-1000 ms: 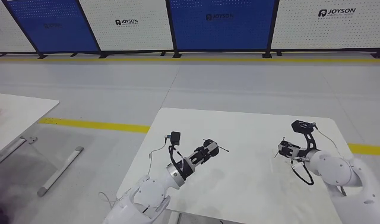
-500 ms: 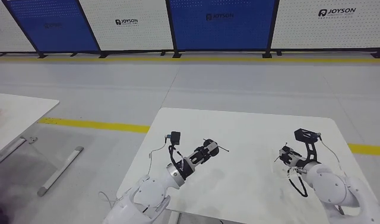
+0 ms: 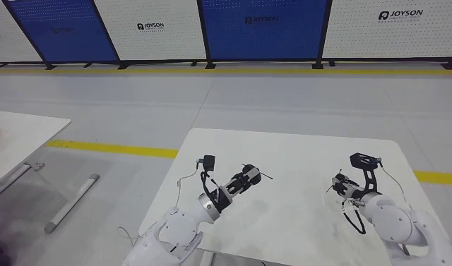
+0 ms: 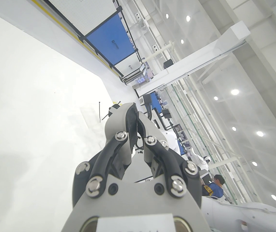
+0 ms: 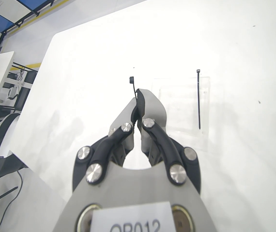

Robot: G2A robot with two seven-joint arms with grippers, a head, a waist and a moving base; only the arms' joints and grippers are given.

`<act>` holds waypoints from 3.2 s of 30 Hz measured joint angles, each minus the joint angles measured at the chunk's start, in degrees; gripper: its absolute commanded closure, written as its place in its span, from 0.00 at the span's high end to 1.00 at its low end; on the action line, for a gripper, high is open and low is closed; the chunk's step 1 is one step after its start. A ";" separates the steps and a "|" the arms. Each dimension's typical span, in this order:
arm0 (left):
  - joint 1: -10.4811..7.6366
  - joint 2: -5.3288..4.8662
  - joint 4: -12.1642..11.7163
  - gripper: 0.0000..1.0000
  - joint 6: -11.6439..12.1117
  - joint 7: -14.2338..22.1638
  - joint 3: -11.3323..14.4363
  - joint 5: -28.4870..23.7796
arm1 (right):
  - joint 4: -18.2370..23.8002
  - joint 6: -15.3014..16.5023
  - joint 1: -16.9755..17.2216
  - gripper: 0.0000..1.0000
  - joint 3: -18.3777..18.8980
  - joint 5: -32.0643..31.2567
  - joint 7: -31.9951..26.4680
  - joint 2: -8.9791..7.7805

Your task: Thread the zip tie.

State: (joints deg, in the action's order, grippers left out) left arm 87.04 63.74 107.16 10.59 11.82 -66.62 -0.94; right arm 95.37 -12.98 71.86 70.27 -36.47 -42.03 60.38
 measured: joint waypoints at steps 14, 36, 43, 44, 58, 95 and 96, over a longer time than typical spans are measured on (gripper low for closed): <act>-4.24 -0.03 2.47 0.00 -4.10 8.62 5.58 15.62 | 0.00 0.00 0.00 0.00 0.00 0.00 0.00 0.00; -4.23 -0.03 2.48 0.00 -4.08 8.58 5.55 15.56 | 7.90 -3.84 13.71 0.00 7.03 7.62 12.17 0.26; -4.23 -0.03 2.48 0.00 -4.08 8.58 5.55 15.56 | 7.90 -3.88 13.65 0.00 7.05 7.57 12.20 0.26; -4.23 -0.03 2.48 0.00 -4.08 8.58 5.55 15.56 | 7.90 -3.88 13.65 0.00 7.05 7.57 12.20 0.26; -4.23 -0.03 2.48 0.00 -4.08 8.58 5.55 15.56 | 8.18 -3.19 18.74 0.00 8.46 19.26 25.21 1.84; -6.14 1.66 -2.48 0.00 -10.87 -0.39 12.76 22.84 | 9.20 -2.89 19.86 0.00 8.51 18.77 26.32 1.90; -6.16 1.70 -2.70 0.00 -11.26 -0.71 12.68 22.85 | 9.20 -2.89 19.86 0.00 8.51 18.77 26.32 1.90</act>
State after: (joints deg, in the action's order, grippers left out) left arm 80.87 65.44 104.46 -0.67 11.10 -53.93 21.91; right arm 104.58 -15.87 91.73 78.78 -17.70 -15.71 62.28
